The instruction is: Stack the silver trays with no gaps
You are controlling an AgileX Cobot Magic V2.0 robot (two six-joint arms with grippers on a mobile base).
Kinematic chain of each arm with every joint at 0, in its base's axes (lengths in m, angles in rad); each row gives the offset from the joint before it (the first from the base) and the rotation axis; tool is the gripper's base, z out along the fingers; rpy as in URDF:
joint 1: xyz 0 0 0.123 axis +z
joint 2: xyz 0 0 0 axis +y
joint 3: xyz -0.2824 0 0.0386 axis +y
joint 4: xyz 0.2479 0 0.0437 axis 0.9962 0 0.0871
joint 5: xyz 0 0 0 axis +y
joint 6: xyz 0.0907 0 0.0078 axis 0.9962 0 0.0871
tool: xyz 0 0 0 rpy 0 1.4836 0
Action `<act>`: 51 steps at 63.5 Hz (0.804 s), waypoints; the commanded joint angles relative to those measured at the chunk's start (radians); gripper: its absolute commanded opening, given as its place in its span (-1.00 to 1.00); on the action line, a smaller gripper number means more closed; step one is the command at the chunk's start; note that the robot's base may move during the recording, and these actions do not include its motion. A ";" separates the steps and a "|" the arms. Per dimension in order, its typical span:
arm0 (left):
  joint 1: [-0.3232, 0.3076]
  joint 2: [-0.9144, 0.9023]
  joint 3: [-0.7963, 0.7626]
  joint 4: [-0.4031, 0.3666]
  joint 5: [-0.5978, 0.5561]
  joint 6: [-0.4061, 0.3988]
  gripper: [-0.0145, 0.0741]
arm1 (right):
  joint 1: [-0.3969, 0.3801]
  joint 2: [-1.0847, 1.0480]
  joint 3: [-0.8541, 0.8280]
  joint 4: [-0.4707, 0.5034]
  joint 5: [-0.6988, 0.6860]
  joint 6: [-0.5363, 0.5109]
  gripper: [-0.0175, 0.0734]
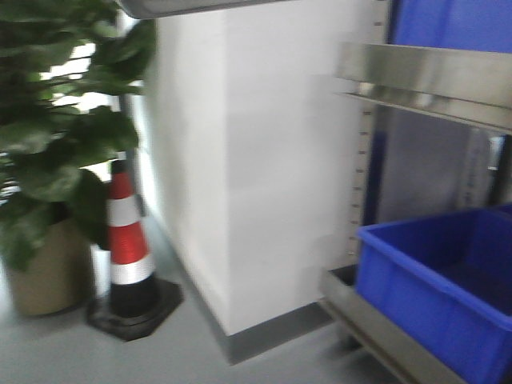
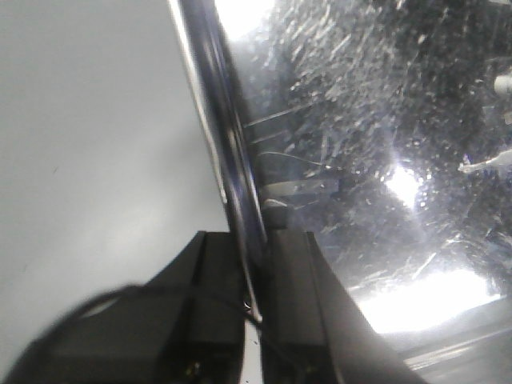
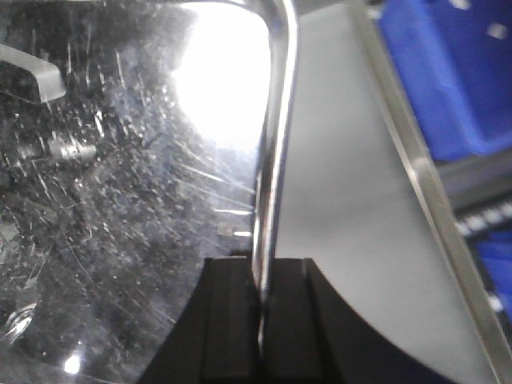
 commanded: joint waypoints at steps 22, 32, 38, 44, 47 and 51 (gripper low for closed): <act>-0.019 -0.034 -0.023 -0.079 0.041 0.041 -0.78 | 0.008 -0.036 -0.036 0.065 0.056 -0.015 -0.49; -0.019 -0.034 -0.023 -0.079 0.041 0.041 -0.78 | 0.008 -0.036 -0.036 0.065 0.056 -0.015 -0.49; -0.019 -0.034 -0.023 -0.079 0.041 0.041 -0.78 | 0.008 -0.036 -0.036 0.065 0.056 -0.015 -0.49; -0.019 -0.034 -0.023 -0.079 0.041 0.041 -0.78 | 0.008 -0.036 -0.036 0.065 0.056 -0.015 -0.49; -0.019 -0.034 -0.023 -0.079 0.041 0.041 -0.78 | 0.008 -0.036 -0.036 0.065 0.056 -0.015 -0.49; -0.019 -0.034 -0.023 -0.079 0.041 0.041 -0.78 | 0.008 -0.036 -0.036 0.065 0.056 -0.015 -0.49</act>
